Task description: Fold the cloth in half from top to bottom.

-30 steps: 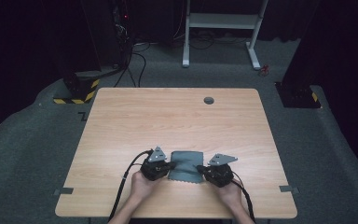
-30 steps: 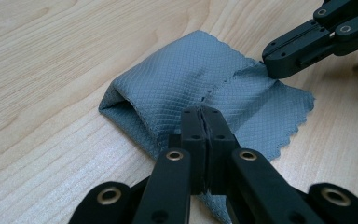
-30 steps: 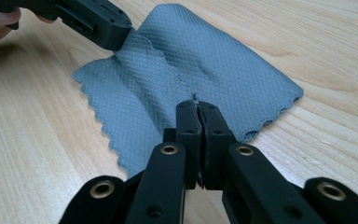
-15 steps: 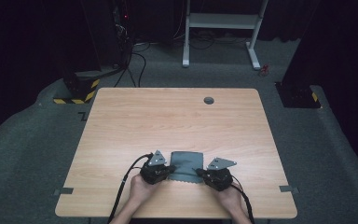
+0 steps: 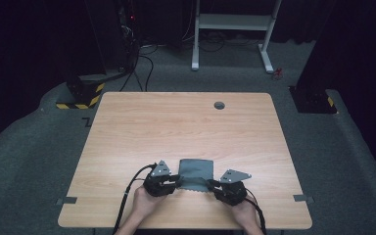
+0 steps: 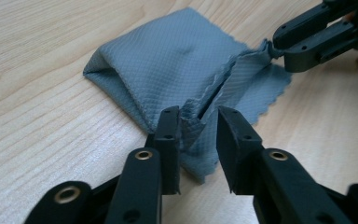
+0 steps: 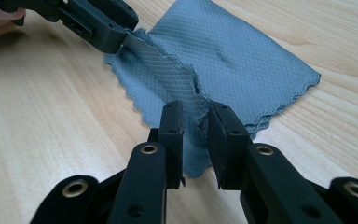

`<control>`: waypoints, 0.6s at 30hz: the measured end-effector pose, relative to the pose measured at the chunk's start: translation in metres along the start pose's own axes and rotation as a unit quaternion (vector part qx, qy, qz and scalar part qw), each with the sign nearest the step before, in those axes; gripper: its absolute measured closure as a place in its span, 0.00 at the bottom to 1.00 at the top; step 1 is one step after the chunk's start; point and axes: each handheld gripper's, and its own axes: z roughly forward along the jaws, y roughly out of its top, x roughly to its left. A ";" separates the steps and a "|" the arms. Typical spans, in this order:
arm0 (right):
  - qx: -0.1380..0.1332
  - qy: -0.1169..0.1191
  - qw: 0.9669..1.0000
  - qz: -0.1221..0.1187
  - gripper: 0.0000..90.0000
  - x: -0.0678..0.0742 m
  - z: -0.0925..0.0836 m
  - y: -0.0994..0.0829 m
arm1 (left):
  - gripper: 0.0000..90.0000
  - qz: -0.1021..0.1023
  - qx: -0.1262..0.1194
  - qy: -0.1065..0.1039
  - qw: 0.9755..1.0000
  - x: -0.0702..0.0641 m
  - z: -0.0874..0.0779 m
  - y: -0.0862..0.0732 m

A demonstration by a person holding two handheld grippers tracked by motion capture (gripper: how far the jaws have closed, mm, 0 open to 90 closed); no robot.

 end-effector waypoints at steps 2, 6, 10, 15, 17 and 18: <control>-0.004 0.008 1.000 0.005 0.86 0.000 -0.004 0.000 | 0.75 -0.003 -0.009 -0.004 1.000 -0.001 -0.005 0.002; -0.014 0.007 1.000 -0.005 0.93 0.002 -0.014 0.004 | 0.75 0.008 -0.026 0.006 1.000 -0.005 -0.012 0.010; -0.025 0.000 1.000 -0.002 0.96 0.000 -0.015 0.013 | 0.76 0.013 -0.024 0.022 0.999 -0.001 -0.005 0.023; -0.008 -0.022 1.000 0.015 0.97 -0.011 0.001 0.026 | 0.77 0.010 -0.003 0.043 0.999 0.006 0.013 0.035; 0.002 -0.028 0.999 0.021 0.97 -0.015 0.008 0.028 | 0.77 0.008 0.007 0.043 0.999 0.008 0.020 0.037; 0.006 -0.028 0.999 0.026 0.97 -0.017 0.012 0.029 | 0.77 0.007 0.013 0.042 0.999 0.008 0.023 0.037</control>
